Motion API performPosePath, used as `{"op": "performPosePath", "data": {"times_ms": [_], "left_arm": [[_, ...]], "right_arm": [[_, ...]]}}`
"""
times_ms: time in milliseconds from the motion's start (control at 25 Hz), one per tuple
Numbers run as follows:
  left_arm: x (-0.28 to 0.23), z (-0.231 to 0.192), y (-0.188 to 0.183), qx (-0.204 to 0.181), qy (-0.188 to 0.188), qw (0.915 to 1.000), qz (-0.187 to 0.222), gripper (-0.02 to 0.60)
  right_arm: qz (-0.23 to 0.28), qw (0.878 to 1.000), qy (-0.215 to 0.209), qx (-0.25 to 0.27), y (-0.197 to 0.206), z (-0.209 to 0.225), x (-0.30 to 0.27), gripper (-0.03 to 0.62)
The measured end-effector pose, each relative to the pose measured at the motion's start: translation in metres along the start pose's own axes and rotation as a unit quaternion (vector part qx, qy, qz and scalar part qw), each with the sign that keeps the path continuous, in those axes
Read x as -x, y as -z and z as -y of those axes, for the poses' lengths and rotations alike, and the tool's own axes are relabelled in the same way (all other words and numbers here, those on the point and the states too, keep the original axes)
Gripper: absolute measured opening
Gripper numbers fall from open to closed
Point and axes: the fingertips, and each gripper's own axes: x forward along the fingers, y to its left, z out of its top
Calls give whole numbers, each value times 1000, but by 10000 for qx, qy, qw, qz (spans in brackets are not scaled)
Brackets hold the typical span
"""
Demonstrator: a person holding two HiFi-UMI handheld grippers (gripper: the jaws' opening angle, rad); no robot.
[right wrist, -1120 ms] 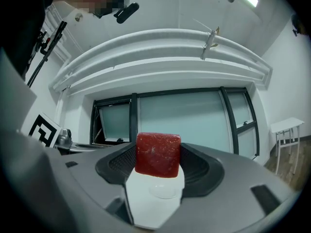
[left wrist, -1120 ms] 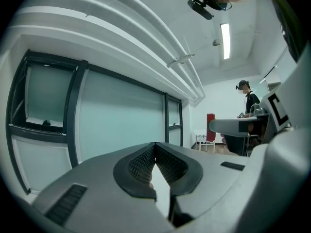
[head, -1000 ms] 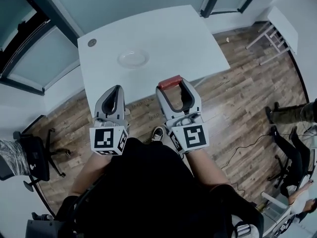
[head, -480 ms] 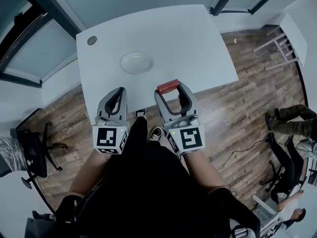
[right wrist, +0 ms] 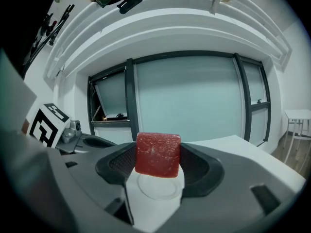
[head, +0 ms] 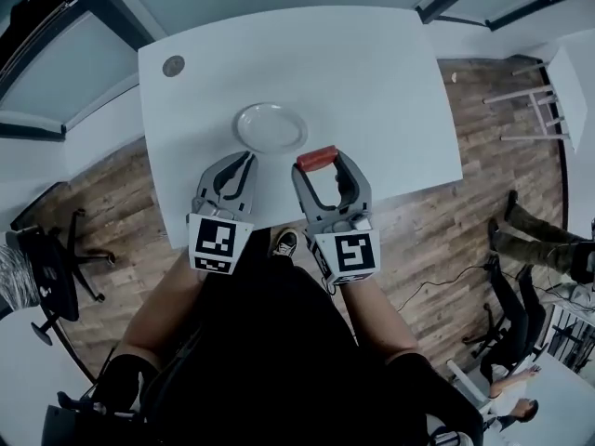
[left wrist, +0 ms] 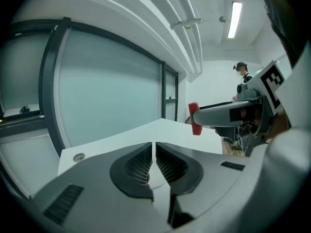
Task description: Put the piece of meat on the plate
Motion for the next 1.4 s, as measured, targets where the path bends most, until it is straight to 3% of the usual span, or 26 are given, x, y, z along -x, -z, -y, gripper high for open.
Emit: {"op": "performPosePath", "data": {"times_ms": [360,440,760,1400], "left_arm": [[-41,-11,37,201,336,9973,-619,14],[-50,-14,47,306,522,9950,-791,102],[-78,-28,68,490,755,9888,-1193,141],[-102,-55,98,1001,625,9807,-1560,143]], "right_arm": [[-781,9968,-122,99,55,2,-47,282],[-964,9951,-182,76,65,-2,-59,282],[-1596,9868,-266,36,101,1,-94,282],[-2666,9619,-568,219,145,-8,-123,282]]}}
